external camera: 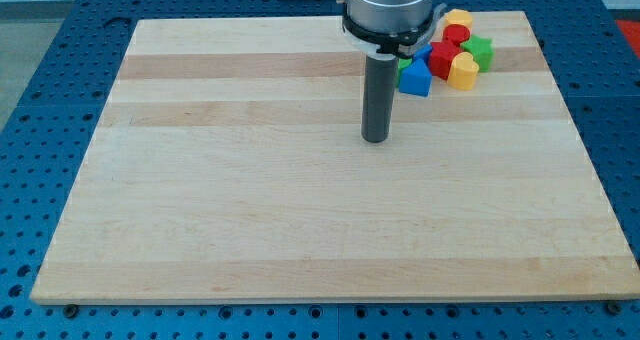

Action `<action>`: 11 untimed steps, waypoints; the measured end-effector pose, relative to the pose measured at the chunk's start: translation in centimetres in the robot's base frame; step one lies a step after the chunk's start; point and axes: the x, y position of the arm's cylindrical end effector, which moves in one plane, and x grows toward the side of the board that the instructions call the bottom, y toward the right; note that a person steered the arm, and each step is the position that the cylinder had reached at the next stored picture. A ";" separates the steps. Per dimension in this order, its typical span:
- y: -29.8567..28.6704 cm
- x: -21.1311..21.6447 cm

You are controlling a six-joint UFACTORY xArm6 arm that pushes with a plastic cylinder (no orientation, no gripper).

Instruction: Point at the yellow hexagon

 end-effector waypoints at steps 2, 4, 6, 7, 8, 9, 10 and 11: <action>8.8 0.3; 19.1 -6.0; 29.5 -13.4; 29.3 -18.6; 27.4 -23.7; 25.6 -23.6; 21.4 -23.6; 16.3 -23.6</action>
